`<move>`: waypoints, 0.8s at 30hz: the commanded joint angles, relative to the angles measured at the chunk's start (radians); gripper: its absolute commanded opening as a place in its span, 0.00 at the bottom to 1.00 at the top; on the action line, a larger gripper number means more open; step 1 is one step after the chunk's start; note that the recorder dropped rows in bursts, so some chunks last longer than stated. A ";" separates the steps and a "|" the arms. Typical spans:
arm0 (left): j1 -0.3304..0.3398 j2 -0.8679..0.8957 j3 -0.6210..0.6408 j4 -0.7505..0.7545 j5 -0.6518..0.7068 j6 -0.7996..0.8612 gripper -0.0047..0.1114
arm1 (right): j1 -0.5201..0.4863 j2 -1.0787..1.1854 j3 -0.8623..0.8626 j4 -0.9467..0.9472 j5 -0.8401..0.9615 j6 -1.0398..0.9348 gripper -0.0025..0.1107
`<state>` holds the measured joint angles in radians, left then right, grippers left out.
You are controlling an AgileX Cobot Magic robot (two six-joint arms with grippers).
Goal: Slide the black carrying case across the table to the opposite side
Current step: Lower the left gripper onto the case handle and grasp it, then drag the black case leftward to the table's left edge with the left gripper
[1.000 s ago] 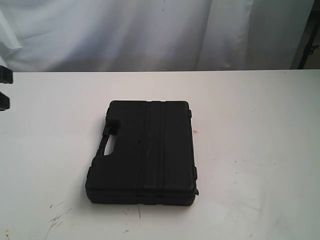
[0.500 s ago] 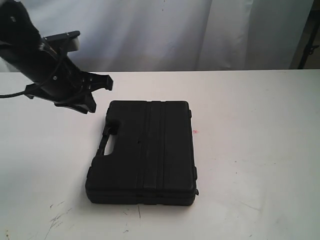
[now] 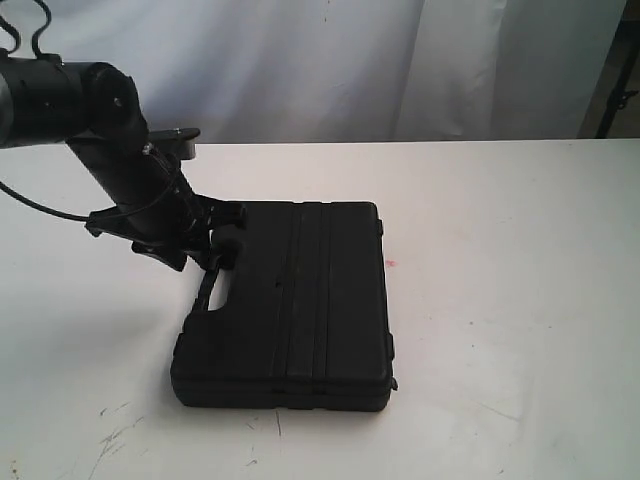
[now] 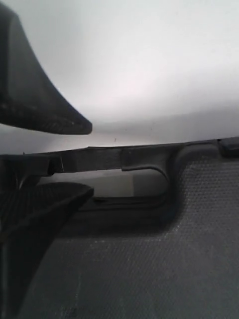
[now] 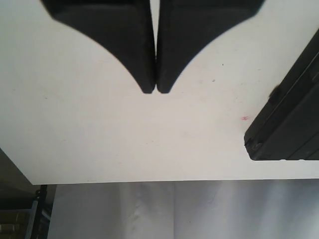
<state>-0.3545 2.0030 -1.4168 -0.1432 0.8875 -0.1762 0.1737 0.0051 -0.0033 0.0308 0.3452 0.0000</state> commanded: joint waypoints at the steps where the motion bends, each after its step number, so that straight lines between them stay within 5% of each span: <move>1: -0.005 0.038 -0.009 0.000 -0.023 0.025 0.33 | -0.005 -0.005 0.003 0.004 0.000 0.000 0.02; 20: -0.005 0.116 -0.009 -0.076 -0.045 0.081 0.32 | -0.005 -0.005 0.003 0.004 0.000 0.006 0.02; 24: -0.005 0.116 -0.009 -0.036 -0.046 0.049 0.20 | -0.005 -0.005 0.003 0.004 0.000 0.006 0.02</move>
<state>-0.3545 2.1207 -1.4213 -0.2025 0.8508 -0.1025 0.1737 0.0051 -0.0033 0.0331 0.3470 0.0000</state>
